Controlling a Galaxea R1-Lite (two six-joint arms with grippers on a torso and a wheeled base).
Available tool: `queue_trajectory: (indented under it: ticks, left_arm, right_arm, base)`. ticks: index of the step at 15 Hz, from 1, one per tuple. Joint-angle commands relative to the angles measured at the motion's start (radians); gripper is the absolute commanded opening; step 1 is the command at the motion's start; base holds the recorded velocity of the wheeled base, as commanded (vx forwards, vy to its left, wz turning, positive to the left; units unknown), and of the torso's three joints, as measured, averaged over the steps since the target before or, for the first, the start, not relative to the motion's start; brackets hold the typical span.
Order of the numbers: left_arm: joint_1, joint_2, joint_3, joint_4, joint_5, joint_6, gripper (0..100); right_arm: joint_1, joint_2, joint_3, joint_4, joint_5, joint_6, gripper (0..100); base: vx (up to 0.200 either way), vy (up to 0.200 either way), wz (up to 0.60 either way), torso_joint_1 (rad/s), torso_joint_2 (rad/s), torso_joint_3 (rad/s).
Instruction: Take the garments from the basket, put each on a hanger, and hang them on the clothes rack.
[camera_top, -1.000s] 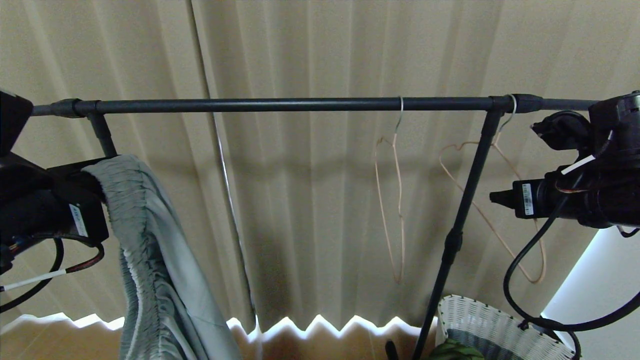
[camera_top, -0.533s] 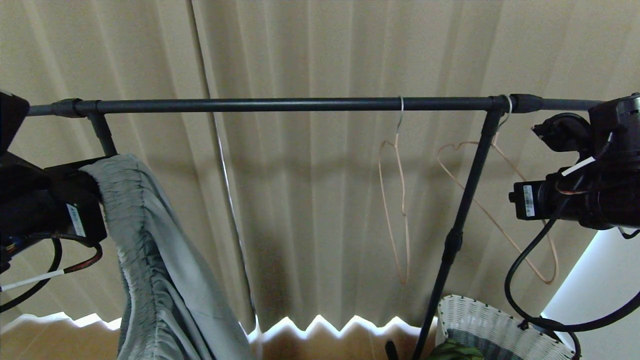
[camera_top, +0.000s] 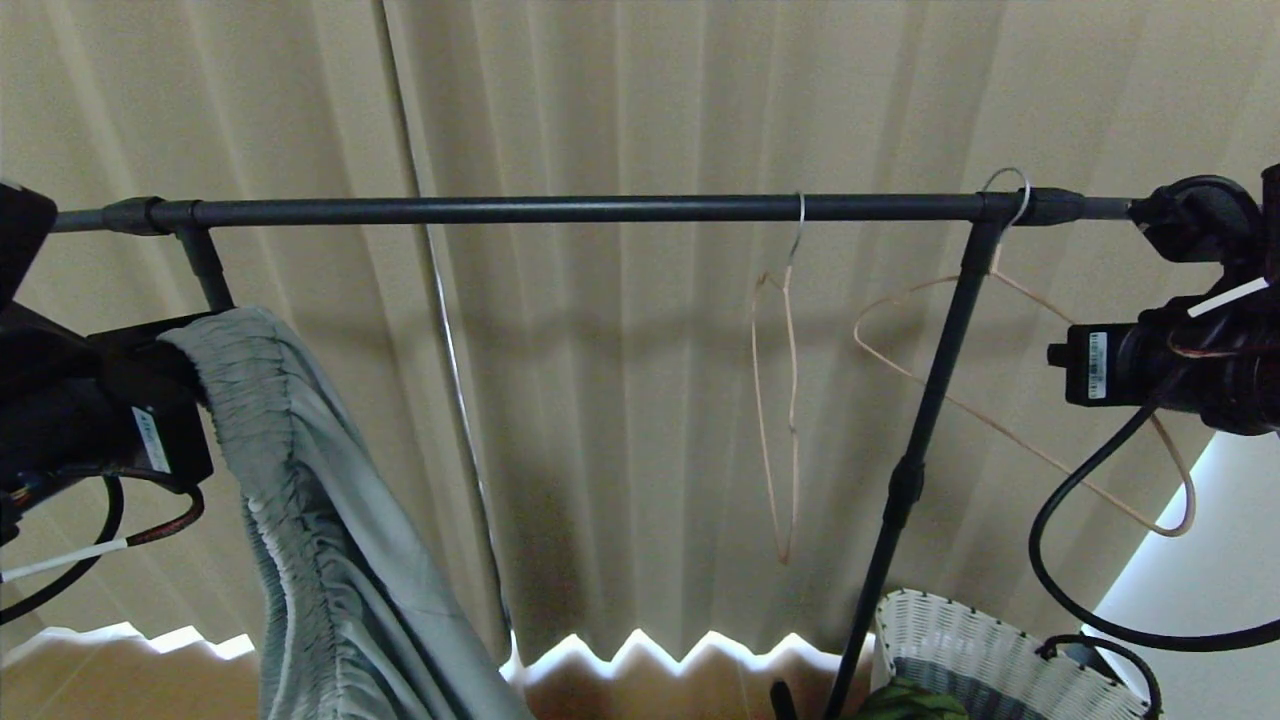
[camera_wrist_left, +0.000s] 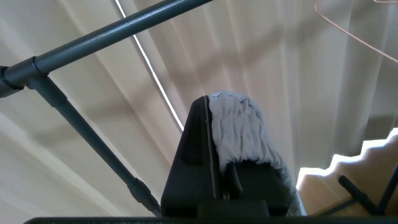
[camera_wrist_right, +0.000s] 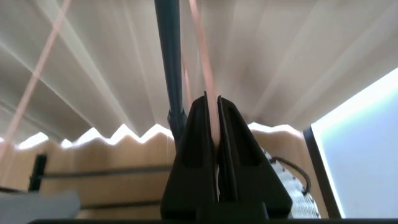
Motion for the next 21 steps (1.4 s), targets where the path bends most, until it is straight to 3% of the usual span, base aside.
queue_trajectory:
  ticks: [1, 5, 9, 12, 21]
  left_arm:
    - [0.000, 0.001, 0.000, -0.001, 0.002, 0.000, 0]
    - [0.000, 0.001, 0.000, -0.001, 0.002, 0.007, 0]
    - [0.002, 0.003, 0.008, -0.002, 0.005, 0.009, 0]
    - [0.003, 0.003, 0.014, -0.002, 0.006, 0.032, 0]
    - [0.003, 0.000, 0.015, -0.002, 0.006, 0.053, 0]
  right_arm:
    - [0.000, -0.048, 0.004, -0.025, -0.001, -0.004, 0]
    - [0.000, -0.106, 0.021, -0.027, -0.001, -0.007, 0]
    - [0.002, -0.221, 0.129, -0.028, 0.000, -0.030, 0]
    - [0.002, -0.287, 0.191, -0.032, 0.005, -0.074, 0]
    - [0.003, -0.393, 0.274, -0.030, 0.009, -0.076, 0]
  base:
    - [0.000, 0.000, 0.00, 0.000, 0.00, 0.000]
    - [0.000, 0.000, 0.00, 0.000, 0.00, 0.000]
    - [0.000, 0.000, 0.00, 0.000, 0.00, 0.000]
    - [-0.200, 0.000, 0.00, 0.009, 0.01, 0.006]
    - [-0.200, 0.000, 0.00, 0.000, 0.00, 0.002]
